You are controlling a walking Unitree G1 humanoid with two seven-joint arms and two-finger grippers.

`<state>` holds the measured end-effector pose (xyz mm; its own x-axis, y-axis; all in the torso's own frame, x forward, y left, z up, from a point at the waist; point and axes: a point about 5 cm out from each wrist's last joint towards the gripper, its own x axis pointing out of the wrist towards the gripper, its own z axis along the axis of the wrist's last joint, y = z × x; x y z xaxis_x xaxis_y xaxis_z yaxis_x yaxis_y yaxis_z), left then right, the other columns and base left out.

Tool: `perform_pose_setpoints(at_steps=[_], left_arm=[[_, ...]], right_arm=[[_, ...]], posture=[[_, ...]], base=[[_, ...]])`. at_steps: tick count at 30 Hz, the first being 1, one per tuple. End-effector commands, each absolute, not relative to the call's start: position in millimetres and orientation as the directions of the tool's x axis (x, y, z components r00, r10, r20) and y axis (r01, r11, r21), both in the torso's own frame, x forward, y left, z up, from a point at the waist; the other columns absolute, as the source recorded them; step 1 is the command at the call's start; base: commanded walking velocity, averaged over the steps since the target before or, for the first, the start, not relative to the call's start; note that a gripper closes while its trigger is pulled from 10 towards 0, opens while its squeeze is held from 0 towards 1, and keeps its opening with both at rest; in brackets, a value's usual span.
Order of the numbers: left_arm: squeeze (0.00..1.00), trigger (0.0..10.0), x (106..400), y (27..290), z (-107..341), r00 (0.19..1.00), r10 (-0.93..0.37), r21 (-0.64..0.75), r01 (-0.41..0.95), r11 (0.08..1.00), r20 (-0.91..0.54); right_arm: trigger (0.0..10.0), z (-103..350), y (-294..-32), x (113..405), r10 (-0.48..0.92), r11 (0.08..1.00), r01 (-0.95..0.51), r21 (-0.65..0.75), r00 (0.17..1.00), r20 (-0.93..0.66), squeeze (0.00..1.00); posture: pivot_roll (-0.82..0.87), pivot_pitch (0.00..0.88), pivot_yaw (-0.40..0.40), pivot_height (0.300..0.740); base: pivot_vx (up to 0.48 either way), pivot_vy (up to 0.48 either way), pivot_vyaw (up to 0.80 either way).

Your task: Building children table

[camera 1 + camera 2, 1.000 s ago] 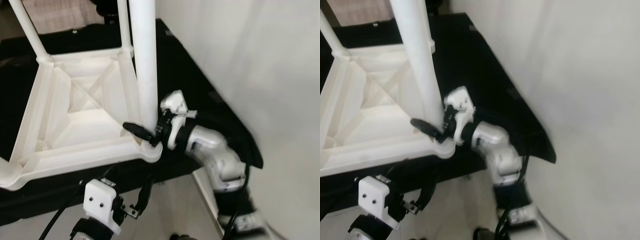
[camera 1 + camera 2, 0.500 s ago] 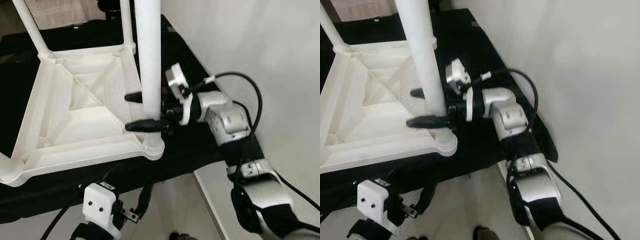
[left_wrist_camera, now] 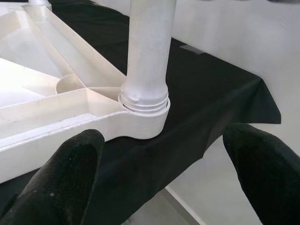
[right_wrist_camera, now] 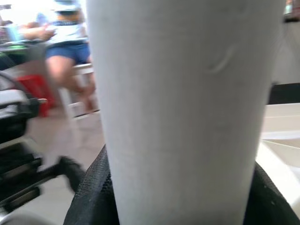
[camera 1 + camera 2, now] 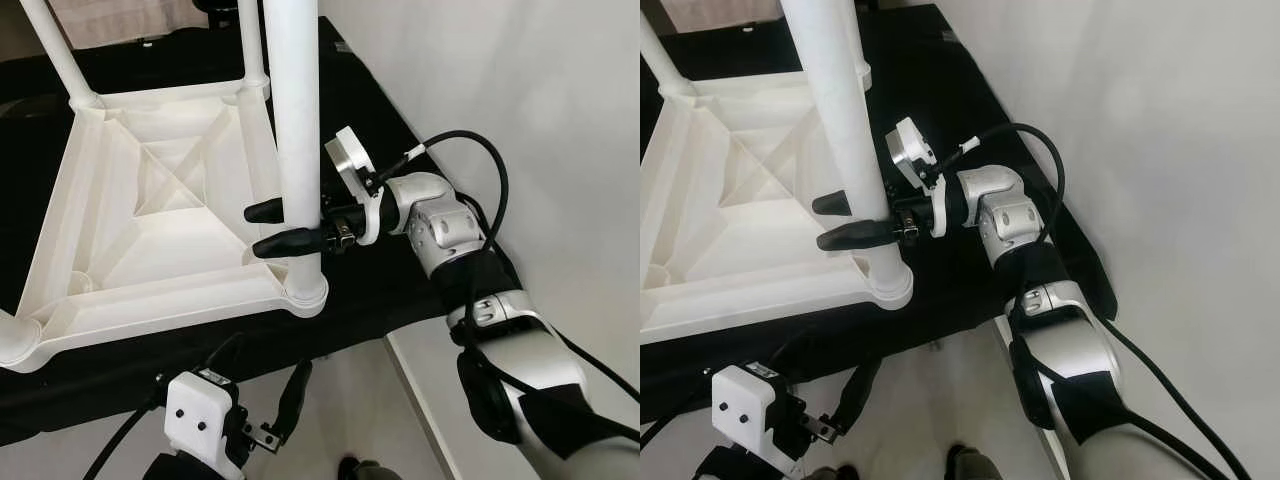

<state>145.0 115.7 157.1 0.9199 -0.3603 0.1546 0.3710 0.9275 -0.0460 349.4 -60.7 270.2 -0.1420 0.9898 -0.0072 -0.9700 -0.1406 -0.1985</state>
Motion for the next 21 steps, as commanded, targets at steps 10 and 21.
perform_pose_setpoints(at_steps=[10,21], left_arm=[[0.00,10.0,148.4,118.6,152.6,0.923,-0.358,-0.040,0.367,0.930,0.143],[0.00,10.0,154.1,119.6,150.8,0.923,-0.354,-0.032,0.362,0.932,0.150]], right_arm=[[0.0,188.1,-65.2,326.7,0.603,0.796,-0.605,-0.030,0.796,-0.043,0.00],[10.0,195.1,-29.6,319.7,0.718,0.696,-0.718,-0.008,0.696,0.002,0.00]], posture=[[-0.05,0.221,-0.035,0.740],[-0.04,0.193,-0.048,0.740]], base=[[0.000,0.000,0.00],[0.000,0.000,0.00]])
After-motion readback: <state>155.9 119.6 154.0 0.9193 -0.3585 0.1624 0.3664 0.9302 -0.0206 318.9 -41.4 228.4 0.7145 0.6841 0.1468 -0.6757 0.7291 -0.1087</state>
